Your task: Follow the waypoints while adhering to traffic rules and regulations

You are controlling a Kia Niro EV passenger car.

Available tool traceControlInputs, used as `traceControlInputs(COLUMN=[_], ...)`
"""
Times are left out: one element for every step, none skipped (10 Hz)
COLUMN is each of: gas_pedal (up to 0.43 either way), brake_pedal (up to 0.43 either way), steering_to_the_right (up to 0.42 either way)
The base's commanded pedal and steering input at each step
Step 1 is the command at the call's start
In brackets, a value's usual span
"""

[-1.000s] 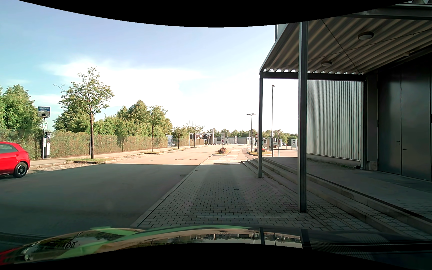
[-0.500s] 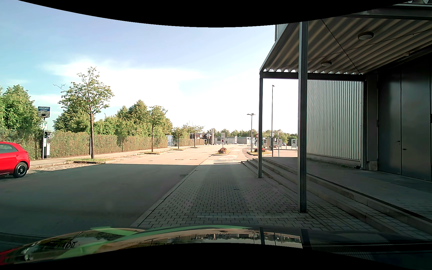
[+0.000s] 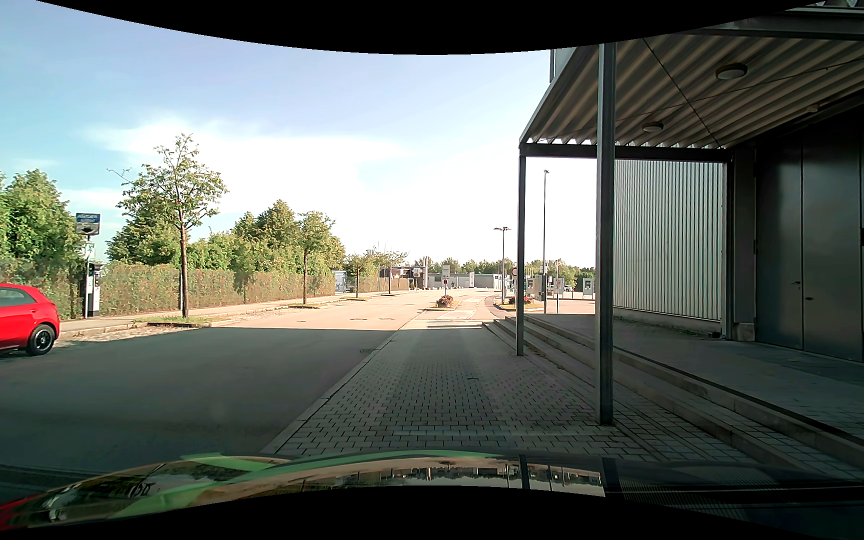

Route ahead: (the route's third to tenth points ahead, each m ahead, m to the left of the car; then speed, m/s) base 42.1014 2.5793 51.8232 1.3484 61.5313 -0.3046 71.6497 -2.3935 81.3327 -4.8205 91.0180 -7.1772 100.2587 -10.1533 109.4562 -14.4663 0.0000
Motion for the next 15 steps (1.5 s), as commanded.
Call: traceControlInputs(gas_pedal=[0.0, 0.0, 0.0, 0.0, 0.0, 0.0, 0.0, 0.0, 0.0, 0.0, 0.0, 0.0, 0.0, 0.0, 0.0], brake_pedal=[0.372, 0.372, 0.372, 0.372, 0.372, 0.372, 0.372, 0.372, 0.372, 0.372, 0.372, 0.372, 0.372, 0.372, 0.372], steering_to_the_right=[-0.068, -0.067, -0.068, -0.067, -0.068, -0.067, -0.068, -0.068, -0.068, -0.067, -0.068, -0.068, -0.068, -0.068, -0.068])
